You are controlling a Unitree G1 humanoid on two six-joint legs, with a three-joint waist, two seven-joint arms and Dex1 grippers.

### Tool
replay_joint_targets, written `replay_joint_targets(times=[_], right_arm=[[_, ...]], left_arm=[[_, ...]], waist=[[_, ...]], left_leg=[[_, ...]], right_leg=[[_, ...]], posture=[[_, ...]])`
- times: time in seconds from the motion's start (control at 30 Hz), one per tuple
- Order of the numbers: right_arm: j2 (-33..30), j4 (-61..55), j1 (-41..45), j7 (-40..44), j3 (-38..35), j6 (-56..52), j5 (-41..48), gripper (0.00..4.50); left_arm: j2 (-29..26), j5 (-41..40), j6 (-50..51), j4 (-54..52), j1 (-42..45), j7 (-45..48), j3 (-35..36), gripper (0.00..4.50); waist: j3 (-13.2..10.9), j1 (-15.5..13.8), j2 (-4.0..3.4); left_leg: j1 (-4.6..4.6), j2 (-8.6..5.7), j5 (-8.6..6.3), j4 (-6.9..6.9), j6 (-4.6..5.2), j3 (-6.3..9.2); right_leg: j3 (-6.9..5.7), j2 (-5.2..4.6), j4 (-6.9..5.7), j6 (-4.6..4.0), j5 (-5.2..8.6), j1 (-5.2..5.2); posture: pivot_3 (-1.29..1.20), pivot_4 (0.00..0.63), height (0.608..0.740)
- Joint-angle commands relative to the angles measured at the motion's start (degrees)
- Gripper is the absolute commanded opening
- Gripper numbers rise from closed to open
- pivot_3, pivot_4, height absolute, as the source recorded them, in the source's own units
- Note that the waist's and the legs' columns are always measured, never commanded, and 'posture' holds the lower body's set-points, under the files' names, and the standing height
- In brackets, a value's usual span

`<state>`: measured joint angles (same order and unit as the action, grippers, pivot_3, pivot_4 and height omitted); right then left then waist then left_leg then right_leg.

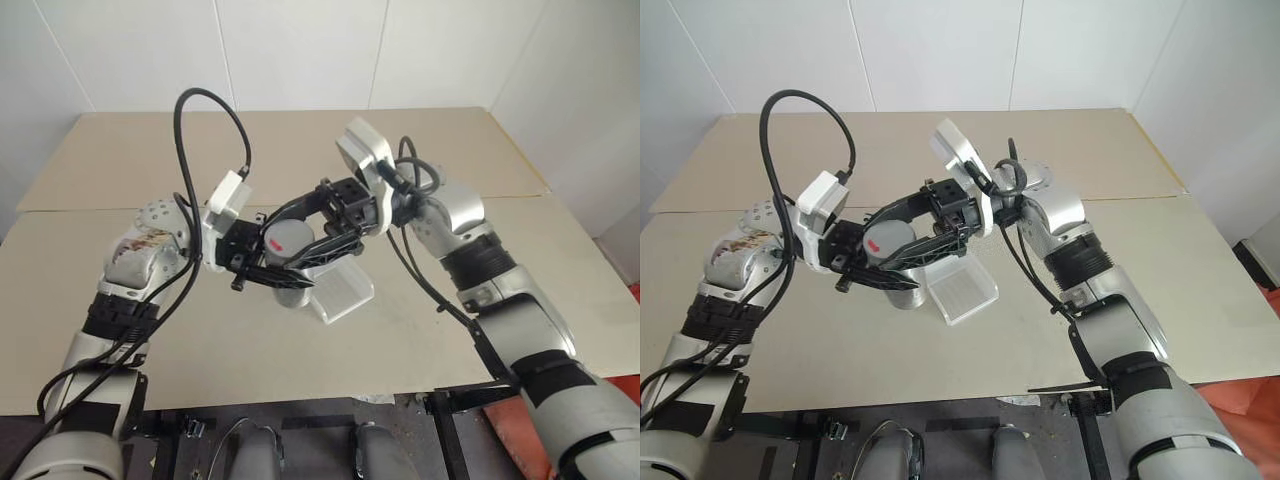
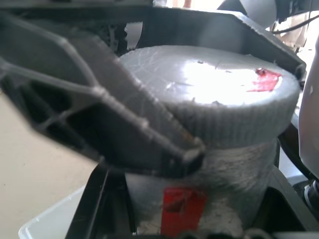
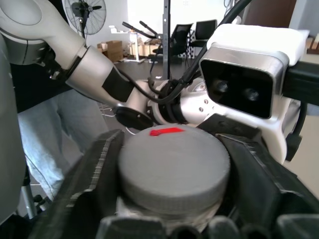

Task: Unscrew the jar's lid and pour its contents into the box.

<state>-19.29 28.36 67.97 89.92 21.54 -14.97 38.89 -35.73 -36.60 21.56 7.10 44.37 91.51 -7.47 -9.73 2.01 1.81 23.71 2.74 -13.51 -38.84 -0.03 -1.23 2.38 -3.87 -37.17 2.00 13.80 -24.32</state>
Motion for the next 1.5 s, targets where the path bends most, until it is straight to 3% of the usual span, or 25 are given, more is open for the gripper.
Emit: replay_joint_targets(times=[0.03,0.2,0.3,0.37,0.53,0.73,0.93,1.3,1.5], right_arm=[[-2.1,-6.7,-3.7,-3.5,-6.8,0.9,-1.6,4.48],[-5.4,-22.4,-12.4,-15.8,-12.6,-4.5,-2.4,4.48],[-6.1,-33.7,-16.4,-28.5,-14.4,-13.3,-2.3,4.48],[-4.9,-39.1,-17.3,-35.8,-13.5,-18.8,-2.9,4.48],[-1.0,-42.8,-16.7,-44.5,-10.4,-24.3,-5.9,4.48],[2.9,-39.3,-15.1,-48.6,-6.5,-24.3,-11.7,4.48],[3.9,-36.4,-14.3,-50.2,-8.5,-24.4,-13.9,4.48],[-8.2,-37.8,-20.6,-44.2,-16.2,-21.7,-11.8,4.48],[-11.1,-38.7,-21.9,-43.1,-18.4,-21.5,-11.8,4.48]], left_arm=[[-0.1,-0.8,-0.7,-1.6,-1.0,-0.5,3.2,1.95],[-1.0,1.0,-1.7,-0.8,-3.3,-4.0,6.2,1.95],[-0.6,3.3,-3.9,0.5,-4.6,-7.4,7.6,1.95],[0.5,4.4,-4.9,0.8,-4.9,-9.7,7.9,1.95],[1.8,5.1,-5.1,0.3,-5.0,-10.6,7.3,1.95],[2.2,5.5,-5.1,0.7,-4.3,-10.2,6.9,1.95],[1.9,5.2,-4.6,-0.2,-4.7,-10.0,7.3,1.95],[-3.0,3.1,-3.4,-2.5,-8.6,-7.6,9.8,1.95],[-4.4,2.7,-2.9,-3.5,-9.5,-7.2,10.6,1.95]], waist=[[0.0,-0.3,0.00],[0.0,-1.2,-0.02],[0.0,-1.1,-0.02],[0.0,-0.9,-0.02],[0.0,-1.0,-0.02],[0.0,-1.1,-0.02],[0.0,-1.1,-0.03],[0.0,-1.2,-0.03],[0.0,-0.8,-0.03]], left_leg=[[0.02,0.00,0.00,0.00,0.00,0.01],[0.11,0.00,0.00,0.00,0.00,0.07],[0.10,0.00,0.00,0.00,0.00,0.08],[0.08,0.00,0.00,-0.01,0.00,0.05],[0.02,0.00,0.00,-0.01,0.00,0.04],[0.06,-0.01,0.00,-0.01,0.00,0.04],[0.06,-0.01,0.00,0.00,0.00,0.04],[0.07,0.00,0.00,0.00,0.00,0.04],[0.05,0.01,0.00,0.04,0.00,0.03]], right_leg=[[-0.01,0.00,0.00,0.00,0.00,-0.01],[-0.07,-0.02,-0.01,0.00,0.00,-0.06],[-0.06,-0.01,0.01,0.00,0.00,-0.08],[-0.03,0.00,0.03,0.00,0.00,-0.08],[-0.01,0.02,0.03,-0.01,0.00,-0.07],[-0.02,0.01,0.05,-0.01,0.00,-0.06],[-0.03,0.01,0.05,-0.01,0.00,-0.07],[-0.04,0.01,0.11,-0.01,0.00,-0.06],[0.00,0.05,0.14,-0.01,0.00,-0.07]], posture=[[0.00,0.150,0.740],[0.00,0.150,0.740],[0.00,0.150,0.740],[0.00,0.150,0.740],[0.00,0.150,0.740],[0.00,0.150,0.740],[0.00,0.150,0.740],[0.00,0.150,0.740],[0.00,0.150,0.740]])
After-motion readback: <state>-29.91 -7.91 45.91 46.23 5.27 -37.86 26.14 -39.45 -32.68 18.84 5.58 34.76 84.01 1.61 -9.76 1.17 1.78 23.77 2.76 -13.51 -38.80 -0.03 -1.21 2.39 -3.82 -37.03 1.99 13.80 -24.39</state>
